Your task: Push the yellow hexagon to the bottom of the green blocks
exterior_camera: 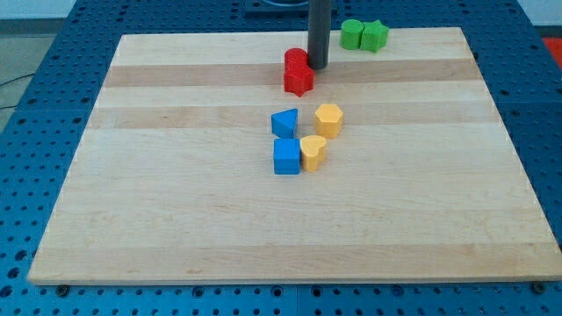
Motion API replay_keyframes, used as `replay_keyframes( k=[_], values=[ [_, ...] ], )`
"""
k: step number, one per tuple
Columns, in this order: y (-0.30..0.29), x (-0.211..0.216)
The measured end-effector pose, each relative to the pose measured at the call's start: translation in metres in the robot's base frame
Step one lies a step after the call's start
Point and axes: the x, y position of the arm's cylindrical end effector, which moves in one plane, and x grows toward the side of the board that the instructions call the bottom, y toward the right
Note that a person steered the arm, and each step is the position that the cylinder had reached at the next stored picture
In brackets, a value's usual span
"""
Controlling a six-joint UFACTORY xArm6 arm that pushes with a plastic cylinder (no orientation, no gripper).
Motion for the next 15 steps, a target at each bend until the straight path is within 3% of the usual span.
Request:
replay_keyframes(
  k=[1,2,3,4,5,7,9,10,11,12,13,14,15],
  values=[
    [0.000,0.037],
    [0.043,0.070],
    [0.080,0.158],
    [0.025,0.245],
    [-0.018,0.219],
    [-0.016,0.139],
    [-0.063,0.149],
    [-0.066,0.115],
    [-0.038,0.108],
    [0.022,0.140],
    [0.041,0.133],
    [0.042,0.081],
    [0.051,0.068]
  ],
)
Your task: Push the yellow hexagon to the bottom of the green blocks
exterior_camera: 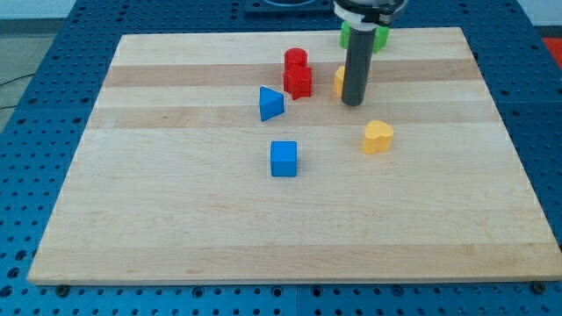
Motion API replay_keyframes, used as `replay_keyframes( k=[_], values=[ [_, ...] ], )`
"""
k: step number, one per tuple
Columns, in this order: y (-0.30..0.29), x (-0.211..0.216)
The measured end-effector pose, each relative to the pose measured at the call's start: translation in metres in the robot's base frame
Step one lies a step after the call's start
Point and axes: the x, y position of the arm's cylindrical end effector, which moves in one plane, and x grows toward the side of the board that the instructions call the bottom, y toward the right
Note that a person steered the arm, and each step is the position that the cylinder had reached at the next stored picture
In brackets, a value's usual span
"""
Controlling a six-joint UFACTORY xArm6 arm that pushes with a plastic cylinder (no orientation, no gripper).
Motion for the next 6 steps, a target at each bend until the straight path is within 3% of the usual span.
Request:
replay_keyframes(
  k=[2,4,5,6],
  values=[
    [-0.032,0.003],
    [0.024,-0.053],
    [0.046,-0.063],
    [0.117,-0.049]
  ],
)
